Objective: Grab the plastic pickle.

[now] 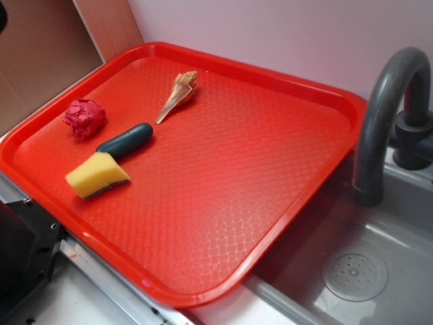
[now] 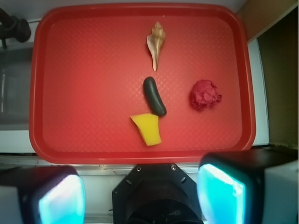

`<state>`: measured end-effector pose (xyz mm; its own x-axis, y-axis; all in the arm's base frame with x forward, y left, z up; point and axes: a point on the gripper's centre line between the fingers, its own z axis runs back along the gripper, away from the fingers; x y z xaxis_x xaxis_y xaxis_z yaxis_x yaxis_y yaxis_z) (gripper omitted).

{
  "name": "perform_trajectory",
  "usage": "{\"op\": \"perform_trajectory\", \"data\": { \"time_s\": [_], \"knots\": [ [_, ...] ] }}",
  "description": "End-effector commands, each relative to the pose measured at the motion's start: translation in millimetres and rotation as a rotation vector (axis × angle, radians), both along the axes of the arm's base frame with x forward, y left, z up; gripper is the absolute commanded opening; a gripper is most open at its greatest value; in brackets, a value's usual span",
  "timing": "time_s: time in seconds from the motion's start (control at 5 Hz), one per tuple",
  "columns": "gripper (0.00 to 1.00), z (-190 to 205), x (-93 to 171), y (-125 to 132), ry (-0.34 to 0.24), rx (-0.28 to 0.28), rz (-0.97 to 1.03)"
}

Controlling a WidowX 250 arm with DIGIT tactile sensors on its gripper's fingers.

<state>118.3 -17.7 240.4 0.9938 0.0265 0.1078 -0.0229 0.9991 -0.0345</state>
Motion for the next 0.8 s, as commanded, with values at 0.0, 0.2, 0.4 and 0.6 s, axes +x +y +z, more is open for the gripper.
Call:
{"op": "perform_trajectory", "data": {
  "time_s": [0.0, 0.2, 0.4, 0.6],
  "knots": [
    [1.0, -44, 42, -6, -0.048, -0.015, -0.009],
    [1.0, -70, 62, -7, -0.038, 0.055, -0.001],
    [1.0, -98, 79, -1, -0.025, 0.062, -0.033],
    [1.0, -122, 98, 10, -0.002, 0.048, -0.07]
  ]
}}
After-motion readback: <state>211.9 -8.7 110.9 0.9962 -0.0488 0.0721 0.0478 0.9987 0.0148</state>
